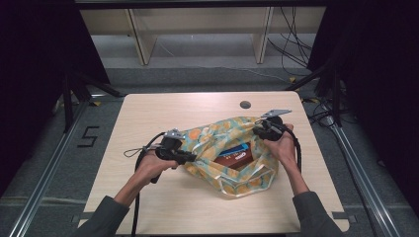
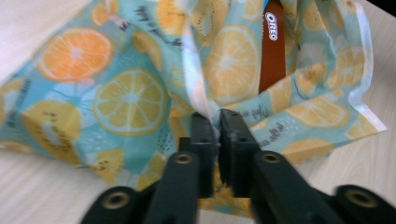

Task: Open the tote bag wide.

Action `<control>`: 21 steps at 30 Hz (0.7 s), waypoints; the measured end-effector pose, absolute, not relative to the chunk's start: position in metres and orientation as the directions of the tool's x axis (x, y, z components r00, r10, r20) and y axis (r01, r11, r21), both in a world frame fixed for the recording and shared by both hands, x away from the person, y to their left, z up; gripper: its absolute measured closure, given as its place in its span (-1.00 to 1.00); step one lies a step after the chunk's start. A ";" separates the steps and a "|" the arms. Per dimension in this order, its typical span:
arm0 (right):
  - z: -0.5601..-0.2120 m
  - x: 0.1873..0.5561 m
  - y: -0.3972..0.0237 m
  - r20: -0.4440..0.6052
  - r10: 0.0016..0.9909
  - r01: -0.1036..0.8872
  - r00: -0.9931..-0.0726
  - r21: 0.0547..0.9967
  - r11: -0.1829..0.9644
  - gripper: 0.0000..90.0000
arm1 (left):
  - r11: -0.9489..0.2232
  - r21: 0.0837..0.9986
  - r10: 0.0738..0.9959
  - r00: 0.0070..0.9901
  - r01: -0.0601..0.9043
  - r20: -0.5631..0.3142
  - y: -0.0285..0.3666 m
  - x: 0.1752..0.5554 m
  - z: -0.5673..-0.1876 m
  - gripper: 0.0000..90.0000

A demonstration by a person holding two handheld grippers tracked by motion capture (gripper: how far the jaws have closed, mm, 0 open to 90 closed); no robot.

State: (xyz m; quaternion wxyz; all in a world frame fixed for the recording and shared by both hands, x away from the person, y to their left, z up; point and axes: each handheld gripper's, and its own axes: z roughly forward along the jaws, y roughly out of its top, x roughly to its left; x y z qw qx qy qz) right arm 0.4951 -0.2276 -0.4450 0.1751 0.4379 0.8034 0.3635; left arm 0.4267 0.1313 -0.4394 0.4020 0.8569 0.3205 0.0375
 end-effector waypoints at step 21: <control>-0.440 0.493 -0.232 0.089 0.828 0.597 -0.553 0.736 0.320 0.99 | -0.345 0.835 0.651 0.750 0.429 -0.116 0.150 0.410 -0.380 0.00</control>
